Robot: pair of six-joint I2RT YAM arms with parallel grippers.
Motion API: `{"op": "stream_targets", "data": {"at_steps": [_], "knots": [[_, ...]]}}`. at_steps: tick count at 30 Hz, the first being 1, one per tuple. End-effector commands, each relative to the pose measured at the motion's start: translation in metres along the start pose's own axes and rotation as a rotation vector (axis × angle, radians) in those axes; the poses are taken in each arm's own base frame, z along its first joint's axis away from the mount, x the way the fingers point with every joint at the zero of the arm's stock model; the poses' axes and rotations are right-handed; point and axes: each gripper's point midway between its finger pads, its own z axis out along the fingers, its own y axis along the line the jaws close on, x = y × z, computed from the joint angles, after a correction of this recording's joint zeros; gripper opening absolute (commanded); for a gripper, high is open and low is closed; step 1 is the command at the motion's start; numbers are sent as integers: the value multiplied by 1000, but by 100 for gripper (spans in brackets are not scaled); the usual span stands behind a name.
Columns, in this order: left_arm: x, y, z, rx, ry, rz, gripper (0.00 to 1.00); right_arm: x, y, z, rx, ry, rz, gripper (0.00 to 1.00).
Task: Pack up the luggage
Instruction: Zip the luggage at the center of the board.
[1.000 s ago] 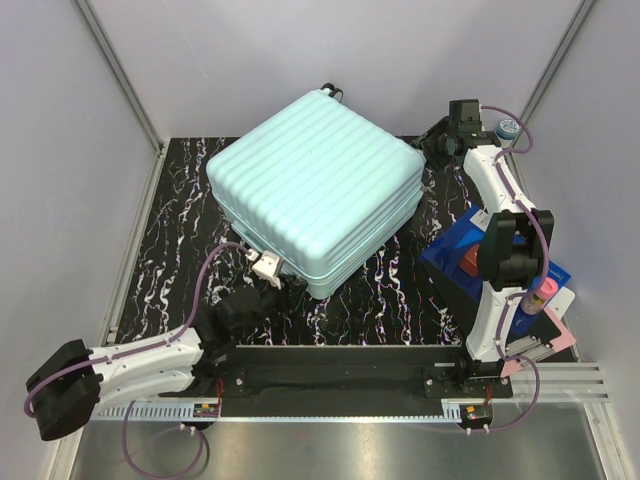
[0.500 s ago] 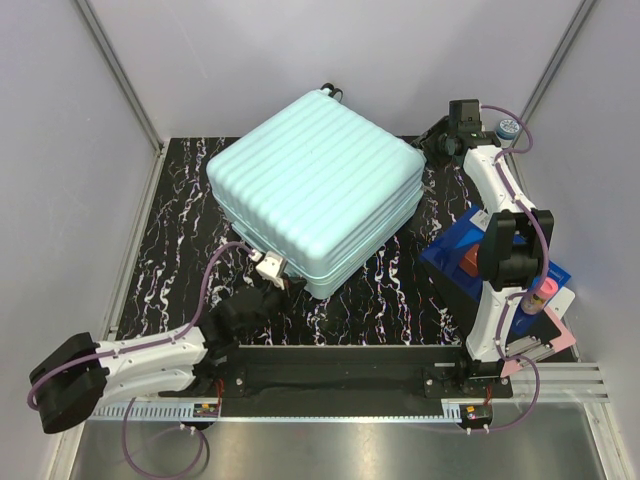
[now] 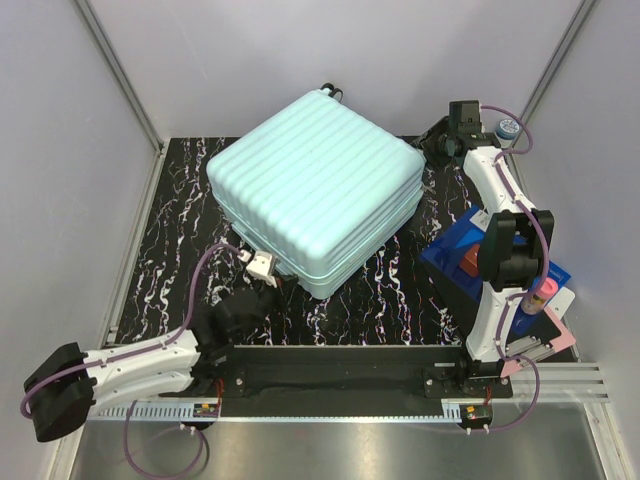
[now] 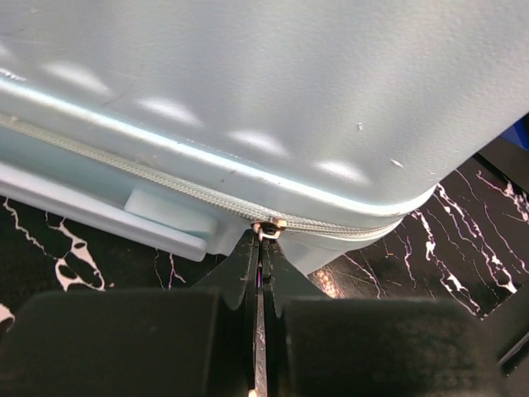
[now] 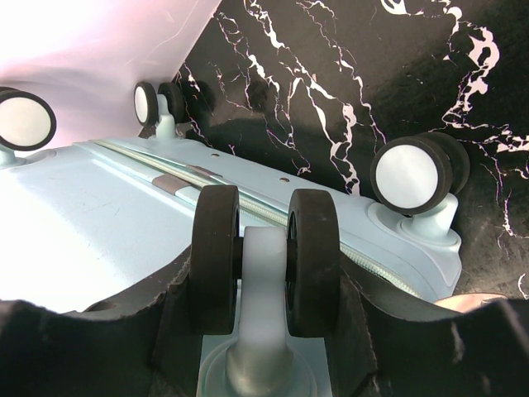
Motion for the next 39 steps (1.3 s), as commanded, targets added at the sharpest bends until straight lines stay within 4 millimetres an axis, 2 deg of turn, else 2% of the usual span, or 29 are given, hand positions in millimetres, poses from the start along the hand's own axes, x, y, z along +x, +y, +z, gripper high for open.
{"op": "stream_targets", "data": {"at_steps": [1,6,12,22,28,39], "knots": [[-36,20,-3,-139,-120,-50,0,-3,-21,19,40,-27,-39,0],[-28,32,-4,-194,-98,-41,0,-5,-23,18,45,-33,-37,0],[-28,45,-2,-242,-81,-52,0,-6,-25,15,54,-42,-46,0],[-38,65,-3,-268,-89,-72,0,-11,-30,10,65,-58,-55,0],[-45,93,-9,-340,-99,-97,0,-13,-33,8,71,-65,-60,0],[-51,127,-11,-411,-86,-108,0,-16,-36,4,74,-74,-75,0]]}}
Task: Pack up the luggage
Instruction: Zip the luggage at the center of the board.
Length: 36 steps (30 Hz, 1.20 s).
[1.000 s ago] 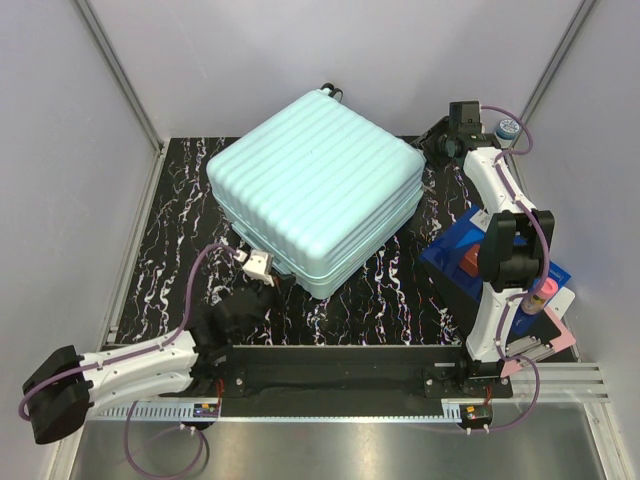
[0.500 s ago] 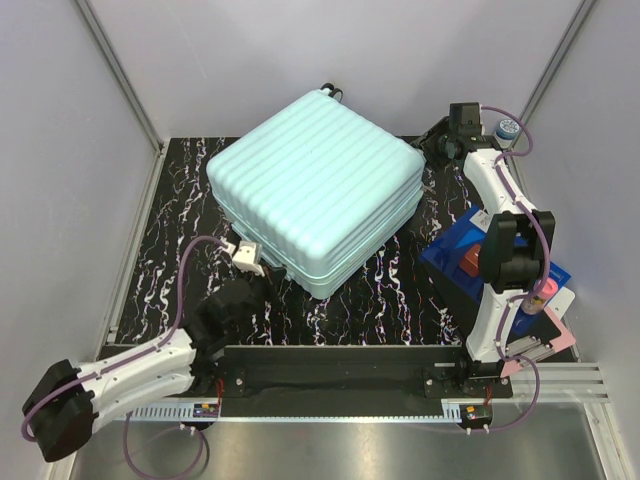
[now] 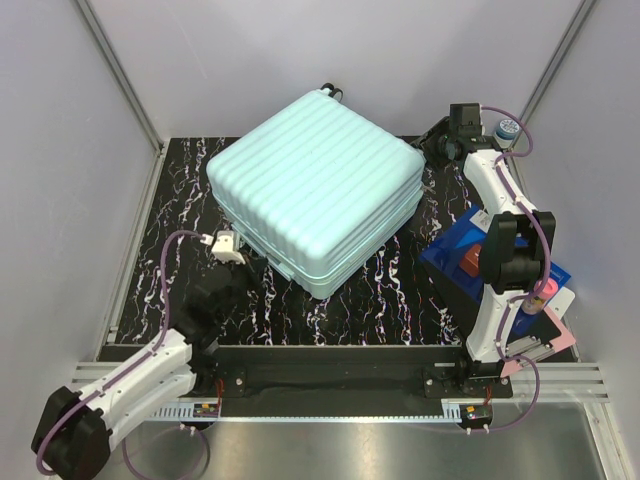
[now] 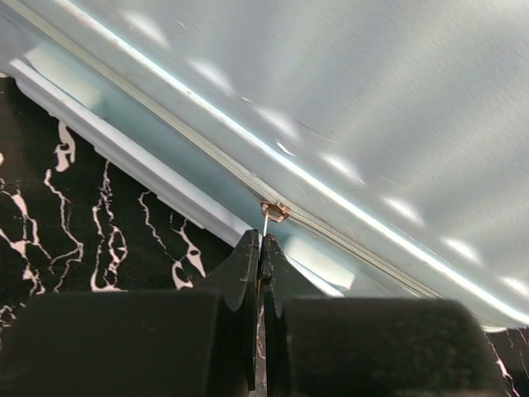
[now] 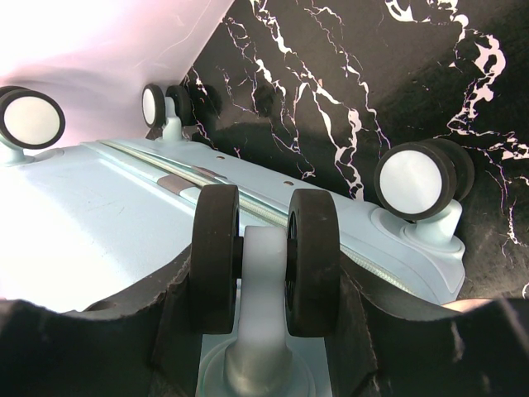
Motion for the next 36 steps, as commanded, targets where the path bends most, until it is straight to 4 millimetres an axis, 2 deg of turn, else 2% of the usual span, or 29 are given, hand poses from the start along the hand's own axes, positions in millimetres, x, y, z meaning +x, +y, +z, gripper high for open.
{"op": "stream_targets", "data": {"at_steps": [1,6,13,18,26,33,35,36], "knots": [[-25,45,4,-204,-63,31,0,-12,-35,5,97,-48,-77,0],[-32,56,8,-242,-70,28,0,-14,-38,2,102,-53,-94,0],[-43,82,12,-336,-83,26,0,-14,-40,-3,103,-54,-126,0],[-61,100,13,-398,-108,13,0,-14,-41,-5,99,-48,-149,0],[-71,128,16,-482,-97,-30,0,-16,-42,-4,85,-36,-174,0],[-82,169,13,-598,-116,-67,0,-19,-36,-3,62,-29,-181,0],[-84,172,15,-598,-114,-75,0,-19,-33,-4,55,-30,-181,0],[-82,183,13,-625,-105,-90,0,-18,-31,-5,44,-21,-180,0]]}}
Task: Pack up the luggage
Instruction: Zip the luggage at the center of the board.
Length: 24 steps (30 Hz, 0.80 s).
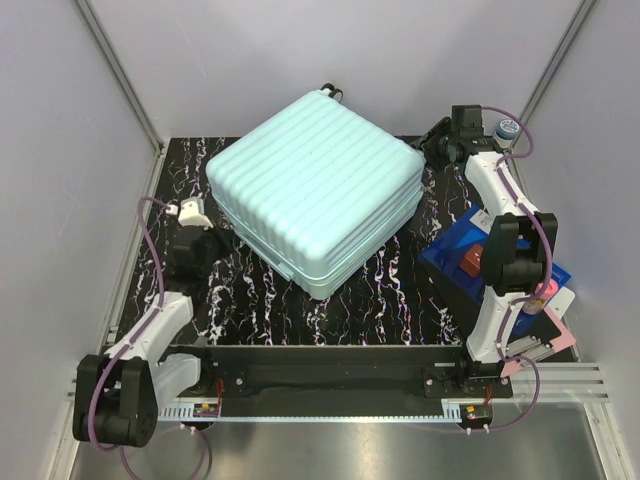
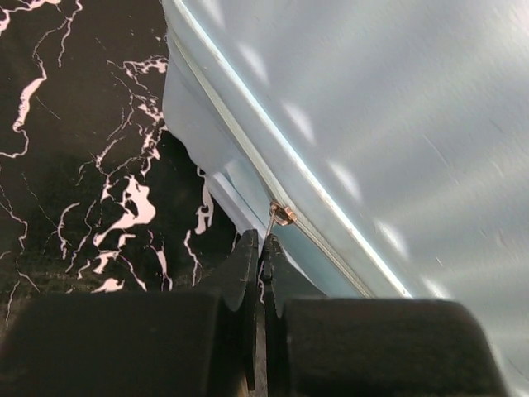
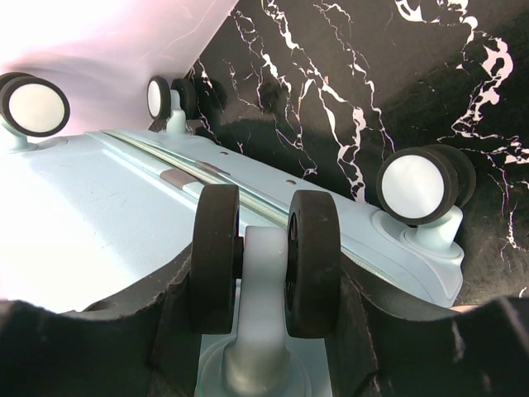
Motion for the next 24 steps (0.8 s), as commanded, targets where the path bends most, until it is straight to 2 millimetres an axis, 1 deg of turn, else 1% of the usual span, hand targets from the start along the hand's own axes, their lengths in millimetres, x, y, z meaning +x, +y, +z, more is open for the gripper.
{"op": "stream_targets", "data": {"at_steps": [1,5,8,11,12,13,14,16,21,22,24], "knots": [[-39,89,-2,-369,-123,1,0,-17,-30,-2,67,-19,-152,0],[-48,98,0,-395,-141,2,0,-16,-27,-4,54,-12,-157,0],[-56,111,0,-428,-156,-13,0,-18,-26,-4,51,-12,-162,0],[-62,118,3,-438,-168,-23,0,-18,-24,-2,45,-9,-167,0],[-61,121,5,-445,-162,-23,0,-18,-24,-2,46,-9,-170,0],[-66,122,7,-446,-169,-24,0,-18,-24,-2,46,-9,-171,0],[-65,126,9,-458,-161,-26,0,-19,-24,-2,48,-11,-174,0],[-71,127,11,-457,-172,-27,0,-20,-23,-3,48,-15,-181,0],[-77,138,19,-483,-170,-34,0,-21,-24,-6,53,-18,-188,0],[-81,138,20,-482,-177,-33,0,-22,-23,-6,53,-21,-190,0],[-81,143,21,-496,-172,-37,0,-22,-24,-6,57,-22,-192,0]]}}
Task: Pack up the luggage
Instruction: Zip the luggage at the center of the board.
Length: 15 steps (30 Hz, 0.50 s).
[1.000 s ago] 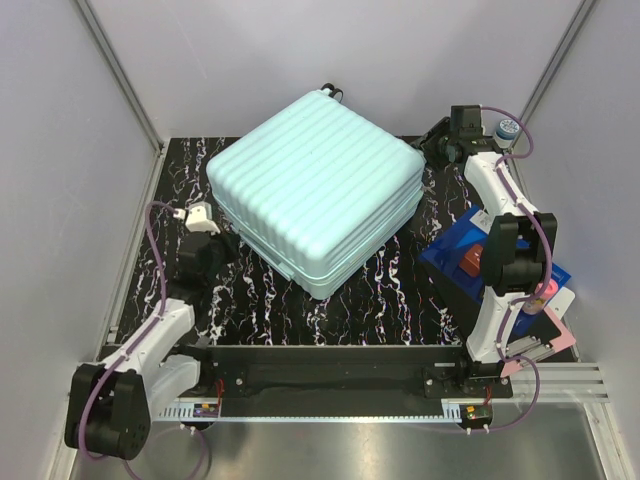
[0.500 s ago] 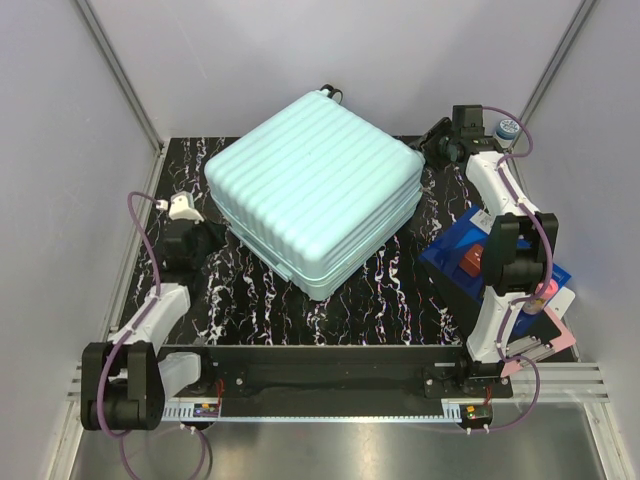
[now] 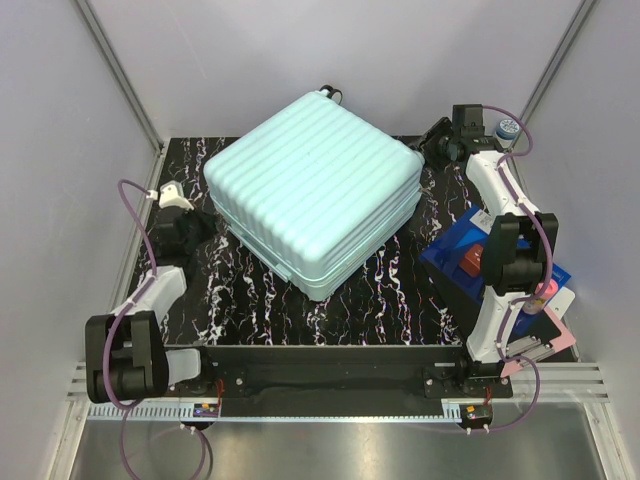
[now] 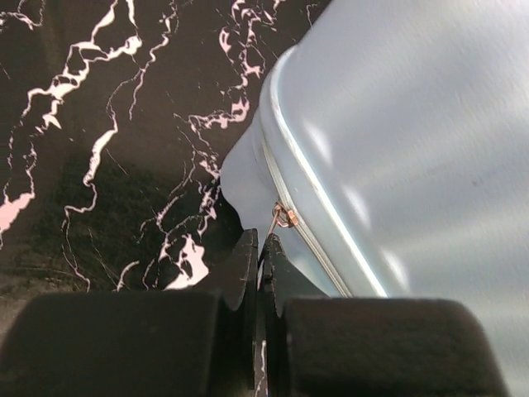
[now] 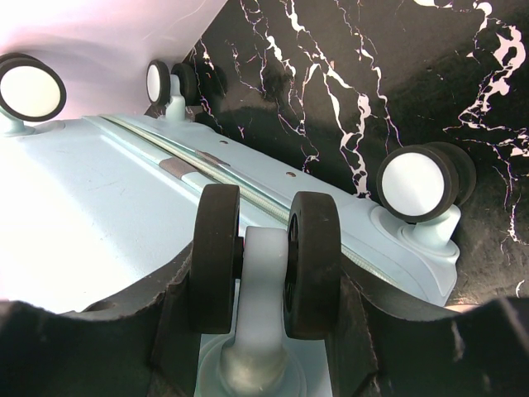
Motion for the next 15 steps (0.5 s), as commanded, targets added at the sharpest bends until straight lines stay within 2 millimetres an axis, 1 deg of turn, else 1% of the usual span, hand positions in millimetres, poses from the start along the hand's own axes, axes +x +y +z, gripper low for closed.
{"op": "stream_targets", "data": {"at_steps": [1,2,8,13,14,15], "knots": [[-52,95,-7,-404,-179,30,0,-26,-28,-3,78,-61,-164,0],[-51,99,-6,-412,-174,27,0,-26,-29,-3,81,-59,-164,0],[-55,102,1,-418,-175,38,0,-25,-28,-4,81,-56,-171,0],[-62,106,7,-435,-181,48,0,-25,-27,-13,79,-60,-187,0],[-60,110,9,-440,-171,43,0,-24,-28,-14,83,-60,-188,0],[-65,110,10,-437,-181,39,0,-24,-28,-14,85,-58,-194,0]]}}
